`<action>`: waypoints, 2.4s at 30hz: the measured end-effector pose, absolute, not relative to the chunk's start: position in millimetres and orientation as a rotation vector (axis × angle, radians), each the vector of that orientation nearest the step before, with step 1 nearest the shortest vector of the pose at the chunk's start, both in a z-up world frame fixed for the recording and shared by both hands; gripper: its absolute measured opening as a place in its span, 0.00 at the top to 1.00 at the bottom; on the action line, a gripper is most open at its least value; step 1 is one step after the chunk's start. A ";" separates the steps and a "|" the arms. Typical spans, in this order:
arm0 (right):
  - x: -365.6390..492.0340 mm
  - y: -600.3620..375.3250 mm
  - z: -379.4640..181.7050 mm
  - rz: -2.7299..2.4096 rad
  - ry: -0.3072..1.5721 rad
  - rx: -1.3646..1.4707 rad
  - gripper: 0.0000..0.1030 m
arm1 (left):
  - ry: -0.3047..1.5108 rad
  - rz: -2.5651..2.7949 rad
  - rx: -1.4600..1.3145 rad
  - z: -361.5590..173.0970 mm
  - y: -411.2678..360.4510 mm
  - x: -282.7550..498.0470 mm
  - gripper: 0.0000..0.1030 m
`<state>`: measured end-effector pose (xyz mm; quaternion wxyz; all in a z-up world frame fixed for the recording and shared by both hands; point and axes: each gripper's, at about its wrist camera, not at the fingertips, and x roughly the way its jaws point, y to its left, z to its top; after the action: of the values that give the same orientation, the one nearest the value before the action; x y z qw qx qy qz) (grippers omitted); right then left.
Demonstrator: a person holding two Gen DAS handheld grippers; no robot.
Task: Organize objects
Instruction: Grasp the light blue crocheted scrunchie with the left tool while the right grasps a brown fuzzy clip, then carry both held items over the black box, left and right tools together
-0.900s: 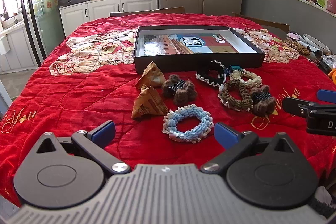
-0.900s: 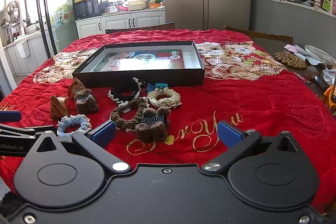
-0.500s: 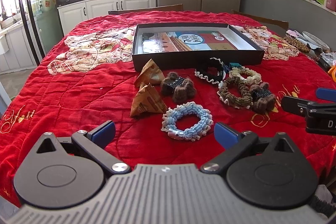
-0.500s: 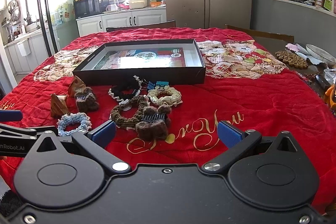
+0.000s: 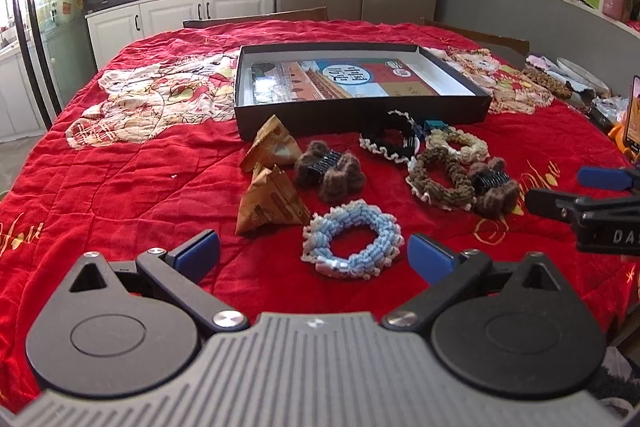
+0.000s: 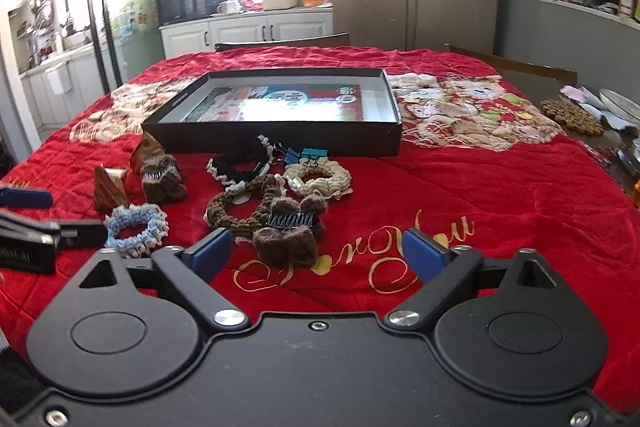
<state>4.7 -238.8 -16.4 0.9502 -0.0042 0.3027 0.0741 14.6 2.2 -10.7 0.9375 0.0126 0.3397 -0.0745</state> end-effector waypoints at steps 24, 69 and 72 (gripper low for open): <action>43.9 -224.4 -51.3 0.259 0.668 -0.048 0.49 | 0.772 -0.236 -0.060 -38.5 7.4 45.7 0.37; 72.6 -235.6 -12.2 0.249 0.545 -0.031 0.65 | 0.597 -0.254 -0.057 3.0 2.9 73.5 0.88; 84.8 -234.1 -3.8 0.244 0.522 -0.027 0.65 | 0.563 -0.242 -0.077 13.0 5.2 85.6 0.88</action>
<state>84.8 -234.1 -3.8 0.9587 -0.0134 0.2574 0.1204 85.6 5.2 13.0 0.9527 -0.0380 0.2771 -0.1191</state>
